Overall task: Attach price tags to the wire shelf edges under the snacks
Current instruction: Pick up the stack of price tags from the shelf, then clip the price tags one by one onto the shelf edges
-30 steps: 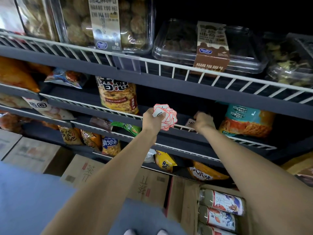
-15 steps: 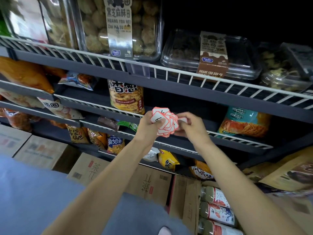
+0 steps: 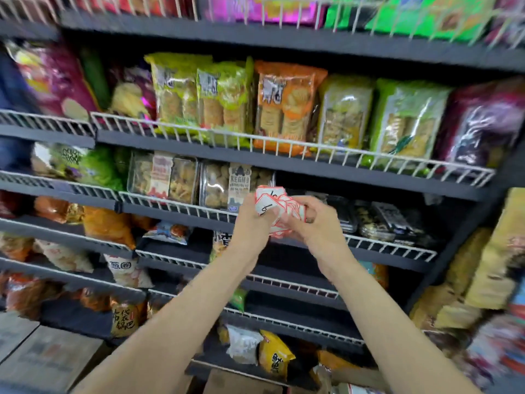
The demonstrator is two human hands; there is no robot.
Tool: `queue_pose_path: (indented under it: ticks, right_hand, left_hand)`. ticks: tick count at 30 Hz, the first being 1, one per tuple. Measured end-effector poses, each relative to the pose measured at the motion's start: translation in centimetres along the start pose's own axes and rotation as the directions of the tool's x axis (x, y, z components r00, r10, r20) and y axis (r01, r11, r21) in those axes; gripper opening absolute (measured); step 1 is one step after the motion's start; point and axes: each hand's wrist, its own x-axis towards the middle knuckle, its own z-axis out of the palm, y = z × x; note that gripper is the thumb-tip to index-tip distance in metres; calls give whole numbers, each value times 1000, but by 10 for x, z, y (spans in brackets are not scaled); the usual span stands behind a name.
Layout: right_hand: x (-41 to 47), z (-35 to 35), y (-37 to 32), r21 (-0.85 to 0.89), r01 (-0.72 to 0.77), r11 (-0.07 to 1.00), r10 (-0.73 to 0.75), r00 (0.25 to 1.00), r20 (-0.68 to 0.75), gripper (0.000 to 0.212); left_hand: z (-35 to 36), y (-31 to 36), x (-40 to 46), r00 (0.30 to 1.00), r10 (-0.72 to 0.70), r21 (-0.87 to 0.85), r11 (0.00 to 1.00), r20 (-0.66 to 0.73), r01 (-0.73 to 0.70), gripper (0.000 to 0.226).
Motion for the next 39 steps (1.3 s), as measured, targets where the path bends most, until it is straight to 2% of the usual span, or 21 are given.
queue_pose_path:
  ticks: [5, 9, 15, 17, 20, 23, 29, 32, 39]
  right_hand:
    - [-17, 2, -92, -97, 189, 977, -199, 973, -118, 15]
    - [-27, 2, -144, -41, 235, 971, -239, 956, -169, 26]
    - [-30, -4, -178, -119, 294, 948, -315, 922, -226, 27]
    - [-29, -9, -183, -123, 293, 948, -314, 927, -205, 28]
    - [-23, -18, -186, -98, 284, 954, -299, 934, -195, 27]
    - [-11, -29, -187, -67, 274, 959, -282, 941, -186, 26]
    - [27, -44, -192, 67, 228, 971, -218, 968, -127, 30]
    - [47, -44, -192, 94, 214, 972, -207, 975, -81, 32]
    - [81, -22, -185, 96, 241, 966, -236, 970, -66, 29]
  left_hand:
    - [2, 92, -18, 994, 105, -17, 994, 34, -105, 24]
    - [5, 147, -28, 992, 123, -66, 990, 28, -121, 18]
    - [1, 185, -36, 975, 168, -63, 985, 142, -161, 19]
    - [-4, 187, -34, 956, 228, -13, 973, 183, -230, 20]
    - [-10, 188, -24, 923, 319, 182, 916, 215, -358, 18]
    - [-8, 194, -10, 905, 394, 296, 855, 162, -426, 12]
    - [7, 204, 19, 917, 400, 219, 896, -13, -387, 15]
    - [8, 203, 34, 911, 407, 255, 889, -64, -380, 10]
    - [-17, 200, 58, 870, 490, 437, 795, -53, -421, 8]
